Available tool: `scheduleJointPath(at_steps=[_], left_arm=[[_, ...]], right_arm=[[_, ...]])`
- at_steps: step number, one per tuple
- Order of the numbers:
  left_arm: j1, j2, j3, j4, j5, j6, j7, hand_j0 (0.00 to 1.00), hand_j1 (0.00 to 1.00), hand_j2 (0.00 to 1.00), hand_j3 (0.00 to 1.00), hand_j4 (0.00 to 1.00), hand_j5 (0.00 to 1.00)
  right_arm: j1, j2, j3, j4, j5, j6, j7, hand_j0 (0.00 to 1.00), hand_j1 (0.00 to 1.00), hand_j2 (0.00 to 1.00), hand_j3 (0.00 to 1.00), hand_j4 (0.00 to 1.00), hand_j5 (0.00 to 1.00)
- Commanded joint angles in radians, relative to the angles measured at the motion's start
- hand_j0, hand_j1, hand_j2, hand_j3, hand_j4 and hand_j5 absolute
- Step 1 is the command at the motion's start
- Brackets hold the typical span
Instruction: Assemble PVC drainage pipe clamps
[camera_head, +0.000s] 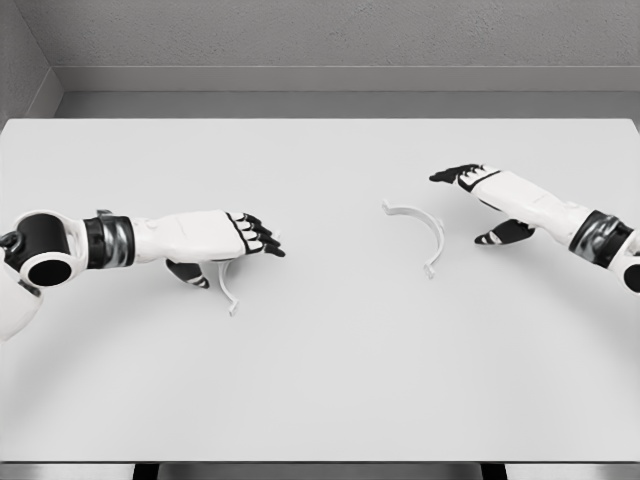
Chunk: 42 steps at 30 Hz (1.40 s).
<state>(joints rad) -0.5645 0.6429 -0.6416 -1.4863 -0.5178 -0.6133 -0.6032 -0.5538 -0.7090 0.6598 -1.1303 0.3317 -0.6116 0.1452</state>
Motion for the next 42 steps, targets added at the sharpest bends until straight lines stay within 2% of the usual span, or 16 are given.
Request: scheduleJointPath(at_steps=[1, 6, 17, 35, 42], left_arm=[[0.0, -0.011, -0.02, 0.001, 0.007, 0.002, -0.001, 1.0, 1.0, 1.0, 1.0, 1.0, 1.0], [-0.002, -0.045, -0.024, 0.029, 0.001, 0.002, -0.007, 1.0, 1.0, 1.0, 1.0, 1.0, 1.0], [-0.008, -0.065, -0.026, 0.028, 0.005, 0.002, -0.007, 1.0, 1.0, 1.0, 1.0, 1.0, 1.0], [-0.023, -0.098, -0.024, 0.026, 0.016, 0.002, -0.006, 1.0, 1.0, 1.0, 1.0, 1.0, 1.0], [-0.028, -0.114, -0.024, 0.029, 0.015, 0.002, -0.006, 1.0, 1.0, 1.0, 1.0, 1.0, 1.0]], right_arm=[[0.0, 0.009, 0.0, 0.015, -0.002, 0.001, 0.001, 1.0, 1.0, 1.0, 1.0, 1.0, 1.0], [0.0, 0.016, 0.007, 0.006, 0.0, 0.001, 0.004, 1.0, 1.0, 1.0, 1.0, 1.0, 1.0], [0.003, 0.051, 0.007, -0.023, 0.003, 0.001, 0.047, 1.0, 1.0, 1.0, 1.0, 1.0, 1.0], [0.006, 0.059, 0.009, -0.069, 0.003, 0.001, 0.05, 1.0, 1.0, 1.0, 1.0, 1.0, 1.0], [0.008, 0.059, 0.023, -0.114, 0.01, 0.001, 0.05, 1.0, 1.0, 1.0, 1.0, 1.0, 1.0]])
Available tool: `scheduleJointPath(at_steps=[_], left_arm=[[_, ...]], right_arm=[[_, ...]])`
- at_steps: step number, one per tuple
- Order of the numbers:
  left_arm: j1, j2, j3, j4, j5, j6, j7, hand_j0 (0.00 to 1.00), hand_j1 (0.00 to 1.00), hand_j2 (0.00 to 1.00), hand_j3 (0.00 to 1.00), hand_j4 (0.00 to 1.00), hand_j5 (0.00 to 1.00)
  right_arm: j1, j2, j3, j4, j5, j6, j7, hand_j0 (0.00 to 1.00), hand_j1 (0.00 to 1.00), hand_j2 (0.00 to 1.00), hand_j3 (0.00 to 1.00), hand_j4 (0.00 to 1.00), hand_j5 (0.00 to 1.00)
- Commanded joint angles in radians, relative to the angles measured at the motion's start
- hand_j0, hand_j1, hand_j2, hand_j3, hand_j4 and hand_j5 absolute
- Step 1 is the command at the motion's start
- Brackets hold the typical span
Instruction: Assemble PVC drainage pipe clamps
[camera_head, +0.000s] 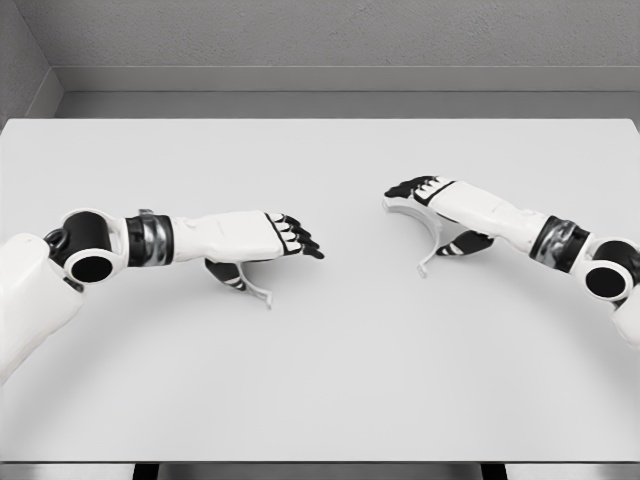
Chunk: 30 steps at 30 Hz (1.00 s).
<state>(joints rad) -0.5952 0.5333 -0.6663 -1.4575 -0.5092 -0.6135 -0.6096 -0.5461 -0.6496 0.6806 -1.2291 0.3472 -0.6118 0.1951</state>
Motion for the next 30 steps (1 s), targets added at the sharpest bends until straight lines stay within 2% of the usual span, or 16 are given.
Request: scheduleJointPath(at_steps=[1, 11, 13, 20, 23, 24, 25, 26, 29, 30], left_arm=[[0.0, -0.004, 0.001, 0.0, 0.006, 0.003, 0.001, 1.0, 1.0, 1.0, 1.0, 1.0, 1.0], [-0.014, -0.001, 0.011, 0.0, 0.011, 0.003, 0.001, 1.0, 1.0, 1.0, 1.0, 1.0, 1.0], [-0.025, 0.016, 0.014, -0.001, 0.05, 0.003, 0.001, 1.0, 1.0, 1.0, 1.0, 1.0, 1.0], [-0.028, 0.051, 0.022, -0.006, 0.08, 0.003, 0.002, 1.0, 1.0, 1.0, 1.0, 1.0, 1.0], [-0.025, 0.066, 0.063, 0.029, 0.074, 0.003, -0.001, 1.0, 1.0, 1.0, 1.0, 1.0, 1.0], [-0.025, 0.068, 0.086, 0.075, 0.071, 0.003, -0.001, 1.0, 1.0, 1.0, 1.0, 1.0, 1.0], [-0.029, 0.068, 0.117, 0.124, 0.069, 0.003, -0.001, 1.0, 1.0, 1.0, 1.0, 1.0, 1.0], [-0.032, 0.067, 0.126, 0.141, 0.069, 0.003, -0.001, 1.0, 1.0, 1.0, 1.0, 1.0, 1.0], [-0.037, 0.057, 0.137, 0.19, 0.067, 0.003, -0.001, 1.0, 1.0, 1.0, 1.0, 1.0, 1.0], [-0.049, 0.039, 0.152, 0.235, 0.067, 0.003, -0.001, 1.0, 1.0, 1.0, 1.0, 1.0, 1.0]], right_arm=[[0.0, 0.001, 0.013, -0.024, 0.0, 0.001, 0.0, 1.0, 1.0, 1.0, 1.0, 1.0, 1.0], [0.0, 0.001, 0.027, -0.067, 0.001, 0.001, 0.0, 1.0, 1.0, 1.0, 1.0, 1.0, 1.0], [0.0, 0.002, 0.027, -0.073, 0.001, 0.001, 0.001, 1.0, 1.0, 1.0, 1.0, 1.0, 1.0], [-0.002, 0.002, 0.034, -0.093, 0.001, 0.001, 0.0, 1.0, 1.0, 1.0, 1.0, 1.0, 1.0], [-0.002, 0.004, 0.037, -0.095, 0.001, 0.001, 0.0, 1.0, 1.0, 1.0, 1.0, 1.0, 1.0], [0.0, 0.004, 0.034, -0.095, 0.001, 0.001, 0.0, 1.0, 1.0, 1.0, 1.0, 1.0, 1.0], [0.002, 0.002, 0.024, -0.092, 0.001, 0.001, 0.0, 1.0, 1.0, 1.0, 1.0, 1.0, 1.0], [0.006, -0.008, -0.016, -0.082, 0.0, 0.001, 0.0, 1.0, 1.0, 1.0, 1.0, 1.0, 1.0], [0.014, -0.016, -0.159, 0.022, -0.004, 0.001, 0.03, 1.0, 1.0, 1.0, 1.0, 1.0, 1.0], [0.009, -0.015, -0.207, 0.048, -0.004, 0.001, 0.037, 1.0, 1.0, 1.0, 1.0, 1.0, 1.0]])
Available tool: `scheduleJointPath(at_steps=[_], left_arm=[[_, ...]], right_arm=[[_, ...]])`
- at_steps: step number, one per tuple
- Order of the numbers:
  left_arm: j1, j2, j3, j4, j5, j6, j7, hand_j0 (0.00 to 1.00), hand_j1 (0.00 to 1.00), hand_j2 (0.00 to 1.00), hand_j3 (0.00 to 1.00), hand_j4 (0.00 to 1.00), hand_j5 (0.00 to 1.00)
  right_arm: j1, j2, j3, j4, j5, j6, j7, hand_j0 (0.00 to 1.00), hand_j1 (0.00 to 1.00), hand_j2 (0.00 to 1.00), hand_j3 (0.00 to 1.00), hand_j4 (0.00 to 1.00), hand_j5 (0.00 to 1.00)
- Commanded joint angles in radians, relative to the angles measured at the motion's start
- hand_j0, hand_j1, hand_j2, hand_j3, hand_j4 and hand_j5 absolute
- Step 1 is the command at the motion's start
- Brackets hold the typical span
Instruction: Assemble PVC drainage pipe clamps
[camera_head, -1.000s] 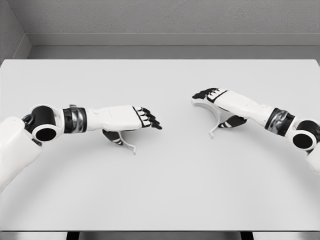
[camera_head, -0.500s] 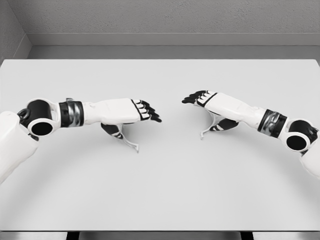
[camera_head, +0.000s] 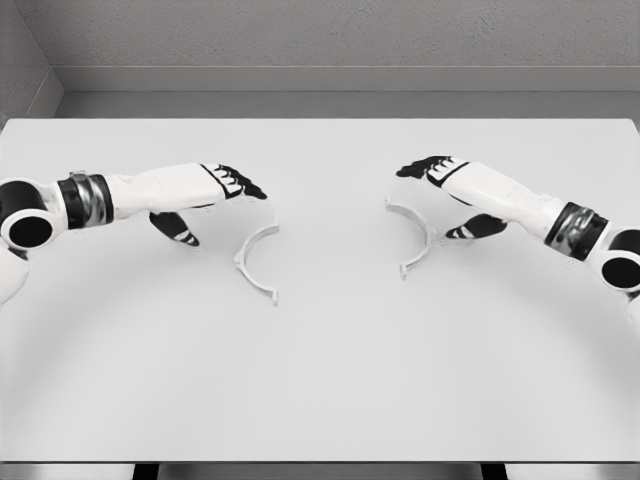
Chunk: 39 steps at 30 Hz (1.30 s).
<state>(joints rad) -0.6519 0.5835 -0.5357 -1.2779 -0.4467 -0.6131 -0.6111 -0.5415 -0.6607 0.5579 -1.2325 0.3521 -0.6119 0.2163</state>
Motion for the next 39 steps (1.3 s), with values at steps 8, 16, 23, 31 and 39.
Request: scheduleJointPath(at_steps=[8, 16, 23, 31, 39], left_arm=[[-0.003, -0.079, 0.023, 0.1, -0.024, 0.002, 0.0, 1.0, 1.0, 1.0, 1.0, 1.0, 1.0], [-0.003, -0.103, 0.022, 0.101, -0.046, 0.002, 0.0, 1.0, 1.0, 1.0, 1.0, 1.0, 1.0], [0.0, -0.114, 0.008, 0.101, -0.064, 0.002, 0.0, 1.0, 1.0, 1.0, 1.0, 1.0, 1.0], [0.008, -0.132, -0.007, 0.101, -0.093, 0.002, 0.0, 1.0, 1.0, 1.0, 1.0, 1.0, 1.0], [0.0, -0.136, -0.001, 0.098, -0.086, 0.002, 0.0, 1.0, 1.0, 1.0, 1.0, 1.0, 1.0]], right_arm=[[-0.219, 0.245, -0.056, 0.384, 0.139, 0.001, 0.098, 1.0, 1.0, 1.0, 1.0, 1.0, 1.0], [-0.235, 0.285, -0.056, 0.478, 0.188, 0.001, 0.092, 1.0, 1.0, 1.0, 1.0, 1.0, 1.0], [-0.229, 0.28, -0.056, 0.478, 0.186, 0.001, 0.09, 1.0, 1.0, 1.0, 1.0, 1.0, 1.0], [-0.225, 0.28, -0.055, 0.472, 0.185, 0.001, 0.092, 1.0, 1.0, 1.0, 1.0, 1.0, 1.0], [-0.224, 0.279, -0.026, 0.464, 0.185, 0.001, 0.092, 1.0, 1.0, 1.0, 1.0, 1.0, 1.0]])
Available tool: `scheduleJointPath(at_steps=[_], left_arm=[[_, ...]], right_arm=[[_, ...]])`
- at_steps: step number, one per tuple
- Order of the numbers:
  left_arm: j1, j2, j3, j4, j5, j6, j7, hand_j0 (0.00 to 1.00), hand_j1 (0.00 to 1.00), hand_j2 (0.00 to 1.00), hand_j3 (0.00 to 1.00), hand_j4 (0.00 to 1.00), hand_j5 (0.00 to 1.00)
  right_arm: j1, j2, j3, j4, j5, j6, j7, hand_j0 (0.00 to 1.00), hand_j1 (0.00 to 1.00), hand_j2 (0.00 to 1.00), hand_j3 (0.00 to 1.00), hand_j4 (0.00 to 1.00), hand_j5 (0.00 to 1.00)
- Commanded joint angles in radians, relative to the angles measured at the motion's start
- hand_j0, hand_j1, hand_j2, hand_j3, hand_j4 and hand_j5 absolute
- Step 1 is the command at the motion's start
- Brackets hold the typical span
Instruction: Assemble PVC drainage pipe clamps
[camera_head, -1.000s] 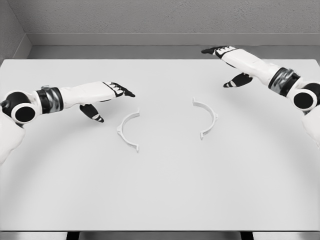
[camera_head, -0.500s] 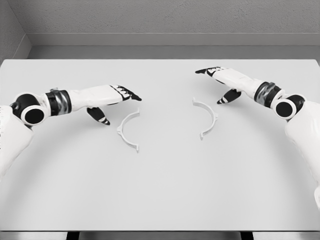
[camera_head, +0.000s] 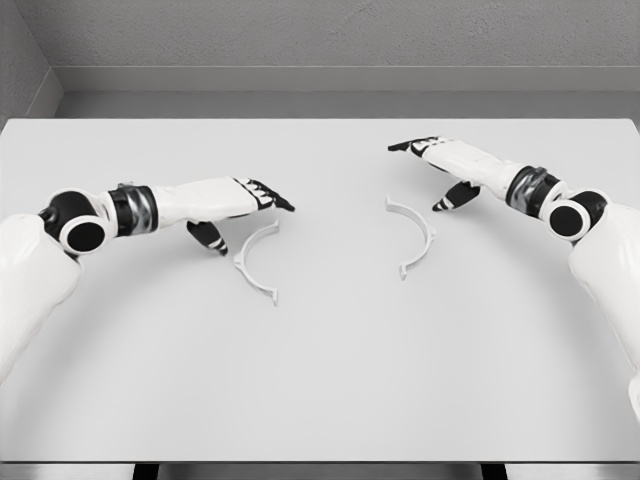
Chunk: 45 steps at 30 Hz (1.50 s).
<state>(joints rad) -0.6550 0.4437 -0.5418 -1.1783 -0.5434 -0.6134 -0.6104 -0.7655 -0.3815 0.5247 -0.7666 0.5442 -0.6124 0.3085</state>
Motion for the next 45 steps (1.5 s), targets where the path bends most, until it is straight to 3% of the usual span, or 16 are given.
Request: scheduleJointPath(at_steps=[1, 6, 19, 26, 45], left_arm=[[-0.002, 0.006, 0.01, -0.001, 0.014, 0.003, 0.0, 1.0, 1.0, 1.0, 1.0, 1.0, 1.0], [-0.015, 0.015, 0.008, -0.012, 0.057, 0.003, 0.0, 1.0, 1.0, 1.0, 1.0, 1.0, 1.0], [0.009, 0.032, -0.004, -0.049, 0.054, 0.003, 0.0, 1.0, 1.0, 1.0, 1.0, 1.0, 1.0], [0.015, 0.032, -0.047, -0.06, 0.054, 0.003, 0.0, 1.0, 1.0, 1.0, 1.0, 1.0, 1.0], [0.015, 0.012, -0.047, -0.061, 0.056, 0.003, 0.0, 1.0, 1.0, 1.0, 1.0, 1.0, 1.0]], right_arm=[[0.0, 0.0, 0.009, -0.008, -0.006, 0.001, 0.0, 1.0, 1.0, 1.0, 1.0, 1.0, 1.0], [0.0, 0.0, 0.026, -0.017, -0.007, 0.001, 0.0, 1.0, 1.0, 1.0, 1.0, 1.0, 1.0], [0.003, -0.007, 0.015, -0.036, -0.047, 0.001, -0.002, 1.0, 1.0, 1.0, 1.0, 1.0, 1.0], [0.011, -0.007, 0.037, -0.036, -0.043, 0.001, -0.002, 1.0, 1.0, 1.0, 1.0, 1.0, 1.0], [0.011, -0.007, 0.058, -0.059, -0.039, 0.001, 0.0, 1.0, 1.0, 1.0, 1.0, 1.0, 1.0]])
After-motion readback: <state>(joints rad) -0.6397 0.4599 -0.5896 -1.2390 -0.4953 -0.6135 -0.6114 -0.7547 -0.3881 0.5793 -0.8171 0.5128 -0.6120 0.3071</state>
